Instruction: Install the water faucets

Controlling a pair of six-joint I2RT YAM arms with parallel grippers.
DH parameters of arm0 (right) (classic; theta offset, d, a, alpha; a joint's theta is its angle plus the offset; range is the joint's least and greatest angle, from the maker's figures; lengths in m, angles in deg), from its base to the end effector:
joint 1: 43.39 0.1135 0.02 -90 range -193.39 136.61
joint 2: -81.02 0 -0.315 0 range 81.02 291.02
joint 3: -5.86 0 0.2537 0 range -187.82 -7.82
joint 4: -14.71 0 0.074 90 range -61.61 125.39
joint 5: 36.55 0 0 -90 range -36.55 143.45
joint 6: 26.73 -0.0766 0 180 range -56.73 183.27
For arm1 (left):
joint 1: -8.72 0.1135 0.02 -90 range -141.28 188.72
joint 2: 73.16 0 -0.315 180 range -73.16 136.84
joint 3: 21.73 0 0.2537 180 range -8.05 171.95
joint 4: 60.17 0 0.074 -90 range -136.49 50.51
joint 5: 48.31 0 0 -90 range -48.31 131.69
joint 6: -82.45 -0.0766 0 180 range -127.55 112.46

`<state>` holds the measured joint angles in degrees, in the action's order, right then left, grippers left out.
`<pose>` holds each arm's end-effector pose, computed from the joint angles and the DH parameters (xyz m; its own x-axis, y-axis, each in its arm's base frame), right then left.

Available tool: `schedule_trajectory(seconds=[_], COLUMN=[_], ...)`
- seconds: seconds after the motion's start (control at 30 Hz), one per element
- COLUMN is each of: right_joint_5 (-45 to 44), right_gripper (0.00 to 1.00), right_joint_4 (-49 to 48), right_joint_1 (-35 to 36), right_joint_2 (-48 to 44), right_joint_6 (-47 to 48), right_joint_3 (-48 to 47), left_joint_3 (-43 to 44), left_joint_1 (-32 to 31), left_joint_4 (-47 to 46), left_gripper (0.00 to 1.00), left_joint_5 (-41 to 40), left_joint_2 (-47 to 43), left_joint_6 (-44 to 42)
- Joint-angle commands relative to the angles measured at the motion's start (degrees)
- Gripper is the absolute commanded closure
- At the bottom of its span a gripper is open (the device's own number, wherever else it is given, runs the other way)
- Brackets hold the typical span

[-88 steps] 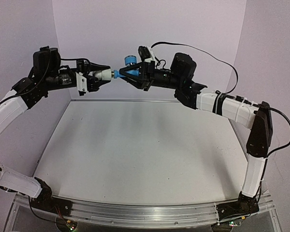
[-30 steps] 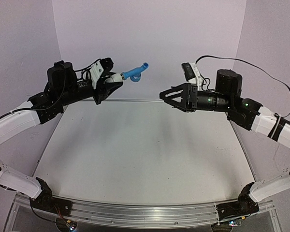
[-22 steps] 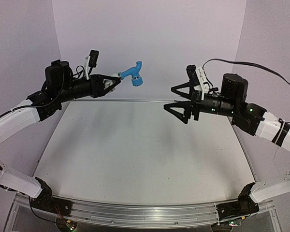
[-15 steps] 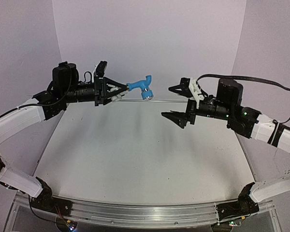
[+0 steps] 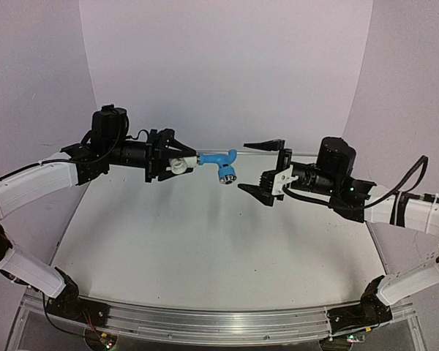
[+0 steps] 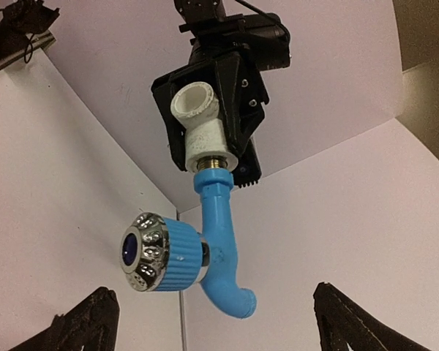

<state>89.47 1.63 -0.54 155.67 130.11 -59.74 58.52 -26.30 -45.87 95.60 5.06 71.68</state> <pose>0.2060 0.2525 0.3869 0.9214 -0.1596 -0.3543 -0.3381 0.1203 -0.9334 0.2312 -0.2376 0.4055 -0.9999 -0.0060 -0.0139 0.0130 0.1253 -0.9920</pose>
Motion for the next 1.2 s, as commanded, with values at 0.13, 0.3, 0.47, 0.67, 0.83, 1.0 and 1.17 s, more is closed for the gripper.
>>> schedule_trajectory(seconds=[0.13,0.3,0.47,0.67,0.83,1.0,1.17], right_joint_5=[2.4,2.7,3.5,3.6,4.2,2.9,4.8], right_gripper=[0.11,0.11,0.16,0.33,0.5,0.67,0.81], right_joint_4=[-7.7,-14.4,-17.4,-25.6,-30.2,-31.1,-27.4], right_joint_1=[0.4,1.5,2.2,3.2,3.5,4.0,4.0], right_joint_2=[4.6,8.6,12.3,15.9,18.3,19.4,17.7], right_joint_6=[13.4,16.0,17.0,14.5,12.3,9.9,1.7], right_joint_3=[-0.7,-0.7,-2.9,-3.5,-4.4,-5.6,-6.8], left_joint_3=[0.2,0.3,0.8,0.4,-0.1,-0.4,-1.4], left_joint_1=[0.4,0.4,0.4,0.3,0.3,0.3,0.3], left_joint_4=[-3.1,-3.1,-3.1,-3.1,-3.1,-3.1,-3.0], left_gripper=[1.0,1.0,1.0,1.0,1.0,1.0,1.0], left_joint_5=[3.8,3.6,3.7,3.9,4.0,4.6,5.1], left_joint_2=[-0.7,-1.0,-1.1,-1.7,-2.3,-2.5,-2.5], left_joint_6=[4.0,4.3,4.4,4.4,4.2,3.1,-0.1])
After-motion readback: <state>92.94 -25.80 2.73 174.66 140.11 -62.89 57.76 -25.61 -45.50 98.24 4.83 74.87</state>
